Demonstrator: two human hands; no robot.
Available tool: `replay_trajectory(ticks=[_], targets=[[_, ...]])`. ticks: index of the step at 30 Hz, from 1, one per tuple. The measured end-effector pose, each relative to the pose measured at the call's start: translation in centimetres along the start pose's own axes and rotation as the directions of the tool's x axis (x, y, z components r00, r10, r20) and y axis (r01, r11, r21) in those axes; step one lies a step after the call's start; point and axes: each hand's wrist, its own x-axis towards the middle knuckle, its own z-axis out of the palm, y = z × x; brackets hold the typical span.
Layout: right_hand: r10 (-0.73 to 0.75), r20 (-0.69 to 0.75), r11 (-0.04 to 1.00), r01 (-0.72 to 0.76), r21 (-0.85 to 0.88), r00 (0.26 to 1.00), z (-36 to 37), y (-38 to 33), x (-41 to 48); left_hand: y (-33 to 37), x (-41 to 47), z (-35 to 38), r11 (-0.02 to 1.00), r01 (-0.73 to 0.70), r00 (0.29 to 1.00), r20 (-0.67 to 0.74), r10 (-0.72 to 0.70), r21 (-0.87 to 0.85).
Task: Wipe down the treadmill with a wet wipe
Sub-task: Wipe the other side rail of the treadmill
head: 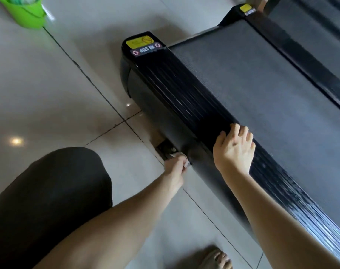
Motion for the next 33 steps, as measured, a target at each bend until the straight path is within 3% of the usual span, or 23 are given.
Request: replay_trajectory(ticks=[3, 6, 8, 11, 14, 17, 21, 24, 29, 31, 33], targets=[[-0.085, 0.029, 0.996, 0.085, -0.006, 0.996, -1.1, -1.4, 0.8, 8.0, 2.7, -1.1, 0.945, -0.213, 0.973, -0.139, 0.183, -0.247], [-0.305, 0.035, 0.946, 0.298, 0.128, 0.952, -2.0, -5.4, 3.1, 11.5, 3.6, -2.1, 0.897, -0.339, 0.938, -0.180, 0.298, -0.284], [-0.441, 0.040, 0.889, 0.430, 0.155, 0.897, -1.4, -8.5, 5.0, 9.2, 3.2, -2.3, 0.943, -0.261, 0.962, -0.139, 0.236, -0.205], [-0.527, 0.085, 0.850, 0.523, 0.067, 0.845, 0.5, -10.8, 6.5, 4.2, 1.4, -2.1, 0.988, -0.068, 0.997, -0.057, 0.061, -0.137], [-0.527, 0.052, 0.850, 0.525, 0.038, 0.849, 1.9, -10.9, 6.5, 5.9, 2.3, -2.0, 0.969, -0.067, 0.993, -0.109, 0.041, -0.240], [-0.522, 0.046, 0.852, 0.519, 0.064, 0.851, 2.1, -11.0, 6.5, 13.0, 5.0, -2.5, 0.922, -0.251, 0.947, -0.274, 0.170, -0.294], [-0.529, 0.034, 0.848, 0.529, 0.012, 0.848, 2.2, -11.4, 6.3, 21.1, 7.4, -4.1, 0.873, -0.398, 0.905, -0.275, 0.324, -0.282], [-0.527, 0.028, 0.850, 0.527, 0.009, 0.849, 2.1, -11.5, 6.3, 18.7, 7.8, -3.1, 0.924, -0.342, 0.898, -0.348, 0.268, -0.171], [-0.529, 0.033, 0.848, 0.529, 0.009, 0.848, 2.1, -11.4, 6.3, 6.9, 3.9, -0.8, 0.987, -0.120, 0.978, -0.184, 0.099, -0.110], [-0.530, 0.024, 0.848, 0.530, 0.016, 0.848, 2.1, -11.4, 6.2, 7.6, 4.2, -1.0, 0.983, -0.175, 0.966, -0.199, 0.162, -0.052], [-0.527, 0.016, 0.850, 0.526, 0.020, 0.850, 2.2, -11.5, 6.3, 11.9, 5.6, -1.4, 0.947, -0.320, 0.906, -0.292, 0.306, -0.003]])
